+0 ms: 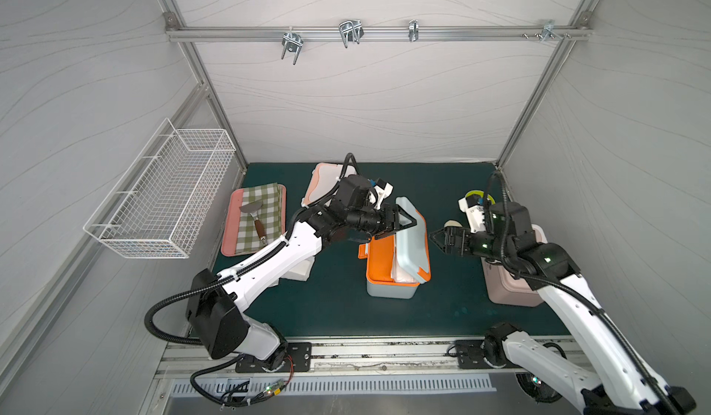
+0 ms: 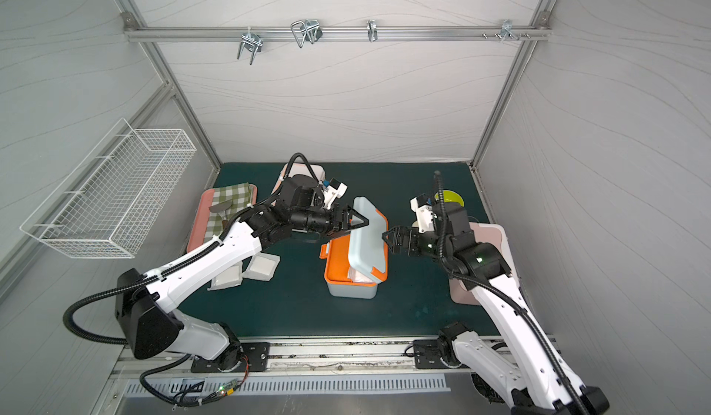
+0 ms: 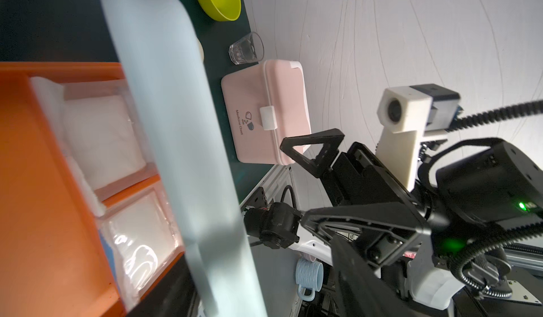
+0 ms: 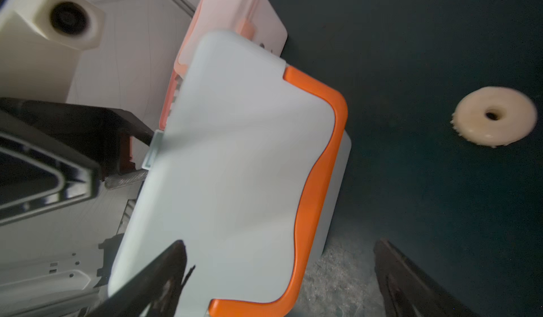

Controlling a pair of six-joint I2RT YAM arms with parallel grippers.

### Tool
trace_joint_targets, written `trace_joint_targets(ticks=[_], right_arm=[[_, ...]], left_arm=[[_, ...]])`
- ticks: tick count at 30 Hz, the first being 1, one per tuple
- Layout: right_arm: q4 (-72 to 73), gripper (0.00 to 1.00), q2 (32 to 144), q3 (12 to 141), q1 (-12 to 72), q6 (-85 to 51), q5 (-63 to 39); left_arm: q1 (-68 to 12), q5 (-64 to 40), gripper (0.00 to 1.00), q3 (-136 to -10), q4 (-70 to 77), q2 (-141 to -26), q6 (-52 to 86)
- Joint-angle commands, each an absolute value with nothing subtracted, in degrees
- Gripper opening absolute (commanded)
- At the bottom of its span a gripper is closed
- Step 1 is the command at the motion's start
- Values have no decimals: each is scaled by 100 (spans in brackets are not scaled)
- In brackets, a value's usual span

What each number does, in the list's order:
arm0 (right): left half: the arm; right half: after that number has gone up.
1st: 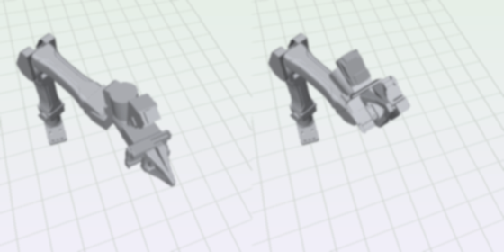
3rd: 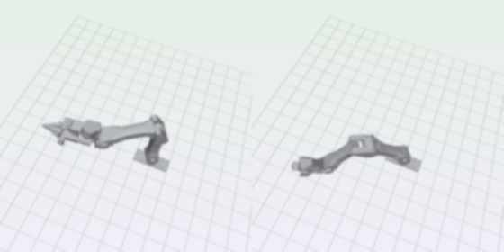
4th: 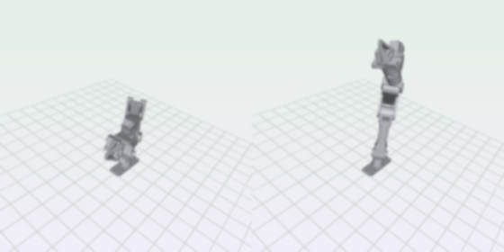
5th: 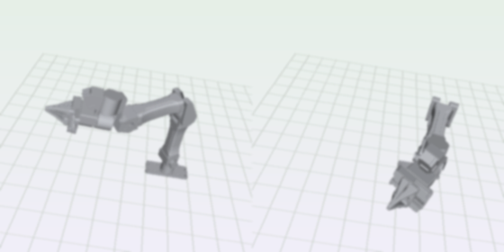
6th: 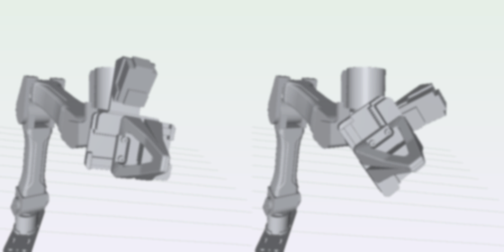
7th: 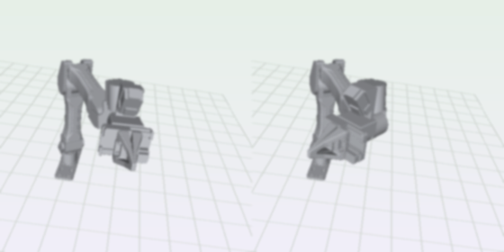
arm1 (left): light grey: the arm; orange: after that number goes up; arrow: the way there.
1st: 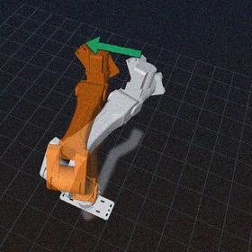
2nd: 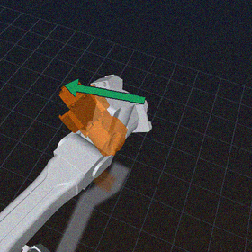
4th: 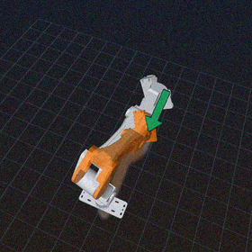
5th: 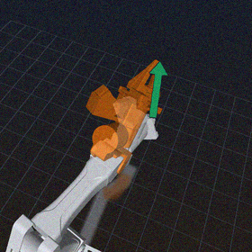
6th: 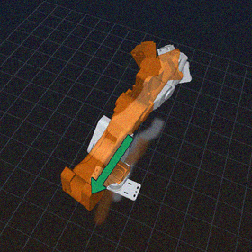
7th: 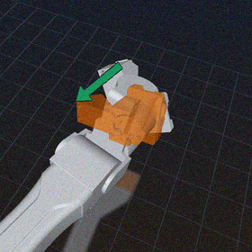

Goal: Open first aid kits and take out gauze
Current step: Open the lid of the first aid kit.

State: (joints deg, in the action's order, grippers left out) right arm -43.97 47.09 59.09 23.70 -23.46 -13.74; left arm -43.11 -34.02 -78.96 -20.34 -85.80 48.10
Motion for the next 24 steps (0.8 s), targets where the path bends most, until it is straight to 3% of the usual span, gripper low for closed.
trace_joint_targets(ticks=[1, 12, 24], right_arm=[[-4840, 99, 4211, 6000, 2247, -2212, -652], [-5566, 99, 3501, 6205, 2215, -2315, 286], [-5652, 99, 3340, 6274, 2216, -2398, 270]], left_arm=[[-4579, -3142, 69, -8655, -2538, -9000, 4434], [-5185, -2909, 85, -10733, -3914, -10648, 3634], [-5273, -2983, 97, -11694, -4325, -10866, 3383]])
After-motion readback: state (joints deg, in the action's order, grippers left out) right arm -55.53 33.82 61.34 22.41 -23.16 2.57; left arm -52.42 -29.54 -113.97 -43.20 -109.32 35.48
